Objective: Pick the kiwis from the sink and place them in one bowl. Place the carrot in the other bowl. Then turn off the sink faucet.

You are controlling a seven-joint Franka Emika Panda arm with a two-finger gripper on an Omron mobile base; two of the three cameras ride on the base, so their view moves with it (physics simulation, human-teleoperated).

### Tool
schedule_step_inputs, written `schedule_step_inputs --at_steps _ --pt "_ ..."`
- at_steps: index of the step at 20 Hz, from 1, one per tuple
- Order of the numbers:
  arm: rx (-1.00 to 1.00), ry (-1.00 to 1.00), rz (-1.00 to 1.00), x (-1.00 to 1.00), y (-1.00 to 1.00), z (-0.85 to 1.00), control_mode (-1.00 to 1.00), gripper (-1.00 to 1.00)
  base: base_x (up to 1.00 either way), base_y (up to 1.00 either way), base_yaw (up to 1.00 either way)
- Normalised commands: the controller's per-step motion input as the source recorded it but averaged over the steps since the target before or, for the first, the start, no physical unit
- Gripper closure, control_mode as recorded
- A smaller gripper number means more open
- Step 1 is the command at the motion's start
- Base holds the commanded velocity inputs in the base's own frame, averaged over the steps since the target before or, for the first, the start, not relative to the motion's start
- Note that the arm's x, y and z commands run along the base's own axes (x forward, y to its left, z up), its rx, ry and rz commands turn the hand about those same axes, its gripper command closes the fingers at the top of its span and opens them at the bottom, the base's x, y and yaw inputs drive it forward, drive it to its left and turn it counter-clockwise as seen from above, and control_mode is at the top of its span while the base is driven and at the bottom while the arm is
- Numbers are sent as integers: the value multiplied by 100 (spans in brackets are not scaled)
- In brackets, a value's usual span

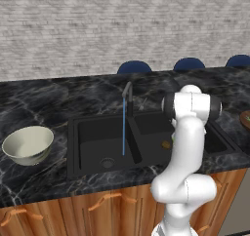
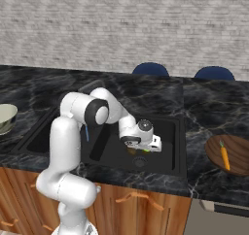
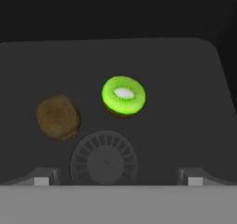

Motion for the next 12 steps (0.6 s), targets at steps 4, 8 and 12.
schedule_step_inputs --at_steps 4,8,12 --pt "0 0 0 33 0 -11 -100 -100 0 0 0" --pt "1 0 0 34 0 -12 -100 -100 0 0 0" --pt "1 0 0 26 0 -22 -100 -100 0 0 0"
